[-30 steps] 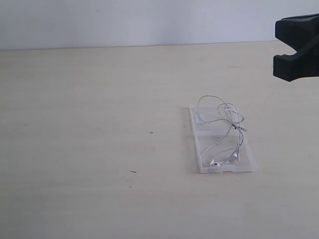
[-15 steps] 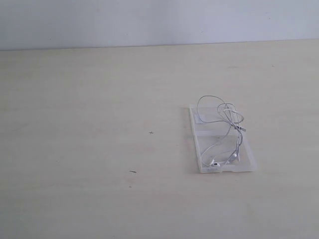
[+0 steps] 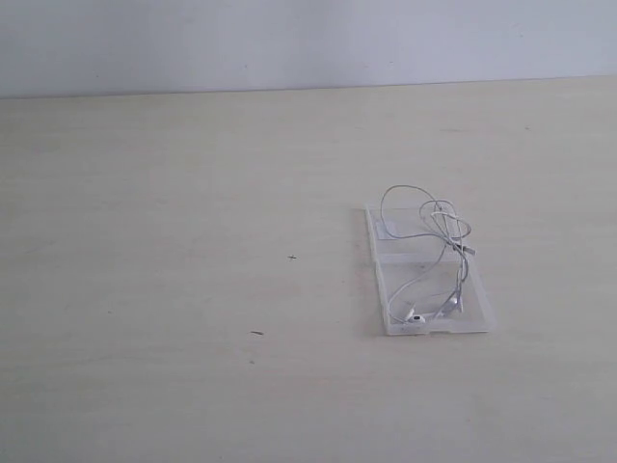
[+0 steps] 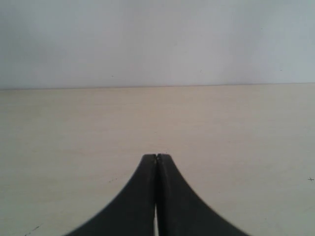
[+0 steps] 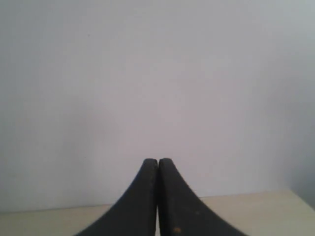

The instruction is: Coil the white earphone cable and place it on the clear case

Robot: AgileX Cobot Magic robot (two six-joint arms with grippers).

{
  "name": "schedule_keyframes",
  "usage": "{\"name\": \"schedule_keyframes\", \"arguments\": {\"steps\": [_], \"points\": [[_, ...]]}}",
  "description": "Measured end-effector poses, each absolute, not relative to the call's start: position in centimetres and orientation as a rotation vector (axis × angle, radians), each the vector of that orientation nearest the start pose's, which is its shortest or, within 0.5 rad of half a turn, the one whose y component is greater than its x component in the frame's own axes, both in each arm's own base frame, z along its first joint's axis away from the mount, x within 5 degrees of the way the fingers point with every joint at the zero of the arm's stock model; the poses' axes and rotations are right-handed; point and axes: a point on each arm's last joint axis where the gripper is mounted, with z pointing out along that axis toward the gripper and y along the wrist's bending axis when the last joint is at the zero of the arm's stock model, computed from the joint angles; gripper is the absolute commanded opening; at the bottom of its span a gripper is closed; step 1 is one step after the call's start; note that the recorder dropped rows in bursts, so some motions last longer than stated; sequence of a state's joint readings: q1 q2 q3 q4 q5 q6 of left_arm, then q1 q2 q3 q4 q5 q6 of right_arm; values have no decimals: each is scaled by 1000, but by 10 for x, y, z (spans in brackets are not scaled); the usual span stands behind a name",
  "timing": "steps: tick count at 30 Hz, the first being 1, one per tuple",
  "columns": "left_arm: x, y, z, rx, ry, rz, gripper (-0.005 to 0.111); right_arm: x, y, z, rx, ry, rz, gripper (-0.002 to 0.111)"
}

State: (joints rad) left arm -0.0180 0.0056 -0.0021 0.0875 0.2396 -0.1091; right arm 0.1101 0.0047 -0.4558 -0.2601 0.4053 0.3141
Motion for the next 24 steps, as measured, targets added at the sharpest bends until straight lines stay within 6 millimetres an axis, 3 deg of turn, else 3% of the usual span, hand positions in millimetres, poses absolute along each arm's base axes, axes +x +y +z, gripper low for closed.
{"name": "schedule_keyframes", "arguments": {"steps": [6, 16, 24], "points": [[56, 1, 192, -21, 1726, -13, 0, 30, 1, 295, 24, 1388, 167, 1], [56, 1, 192, -19, 1726, -12, 0, 51, 4, 228, -171, 1576, -22, 1], [56, 1, 192, -19, 1726, -12, 0, 53, 6, 208, -222, 1668, -38, 1]]}}
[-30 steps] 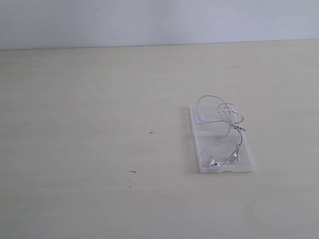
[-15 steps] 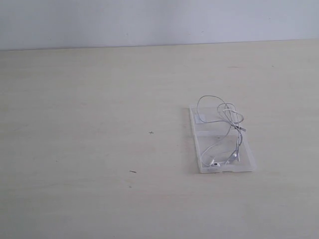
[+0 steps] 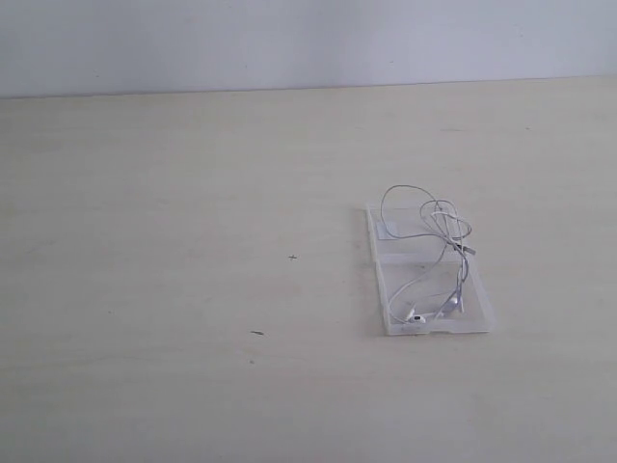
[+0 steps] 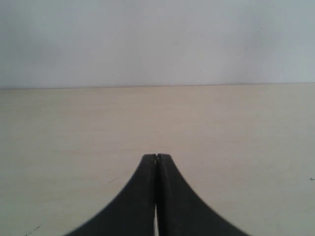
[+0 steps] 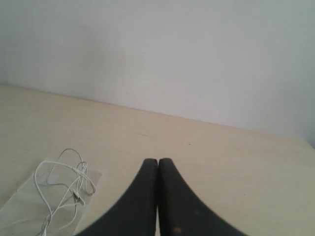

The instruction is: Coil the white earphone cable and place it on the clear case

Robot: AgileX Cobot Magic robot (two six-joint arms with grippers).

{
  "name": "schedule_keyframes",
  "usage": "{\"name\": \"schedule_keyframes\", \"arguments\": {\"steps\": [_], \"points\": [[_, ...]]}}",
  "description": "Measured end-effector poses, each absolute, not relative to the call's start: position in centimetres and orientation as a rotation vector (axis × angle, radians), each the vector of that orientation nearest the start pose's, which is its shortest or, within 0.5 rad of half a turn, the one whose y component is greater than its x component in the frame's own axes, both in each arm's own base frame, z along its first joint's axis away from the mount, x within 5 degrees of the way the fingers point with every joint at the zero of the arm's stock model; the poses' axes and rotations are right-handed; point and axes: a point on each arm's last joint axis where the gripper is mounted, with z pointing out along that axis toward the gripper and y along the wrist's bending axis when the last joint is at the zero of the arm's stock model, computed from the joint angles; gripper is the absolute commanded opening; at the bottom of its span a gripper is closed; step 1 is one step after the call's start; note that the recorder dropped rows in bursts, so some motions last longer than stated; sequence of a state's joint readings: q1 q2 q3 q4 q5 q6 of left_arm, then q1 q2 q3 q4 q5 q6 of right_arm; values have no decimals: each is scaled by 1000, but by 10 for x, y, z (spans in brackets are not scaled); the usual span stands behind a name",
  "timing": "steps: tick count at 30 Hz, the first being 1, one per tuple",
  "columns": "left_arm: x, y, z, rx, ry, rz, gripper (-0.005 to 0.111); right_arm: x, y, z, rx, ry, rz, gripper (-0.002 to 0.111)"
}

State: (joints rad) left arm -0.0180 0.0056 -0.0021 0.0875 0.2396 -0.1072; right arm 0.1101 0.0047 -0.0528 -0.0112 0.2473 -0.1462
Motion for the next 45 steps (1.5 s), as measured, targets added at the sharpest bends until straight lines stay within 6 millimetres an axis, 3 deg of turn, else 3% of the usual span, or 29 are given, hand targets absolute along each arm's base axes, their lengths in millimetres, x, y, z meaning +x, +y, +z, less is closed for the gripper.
{"name": "schedule_keyframes", "arguments": {"steps": [7, 26, 45], "points": [[56, 1, 192, -19, 1726, -12, 0, 54, 6, 187, -234, 1769, -35, 1], [56, 1, 192, -19, 1726, -12, 0, 54, 1, 185, -116, 1804, -54, 1], [56, 1, 192, -19, 1726, -12, 0, 54, 1, 185, -114, 1804, -56, 1]]}}
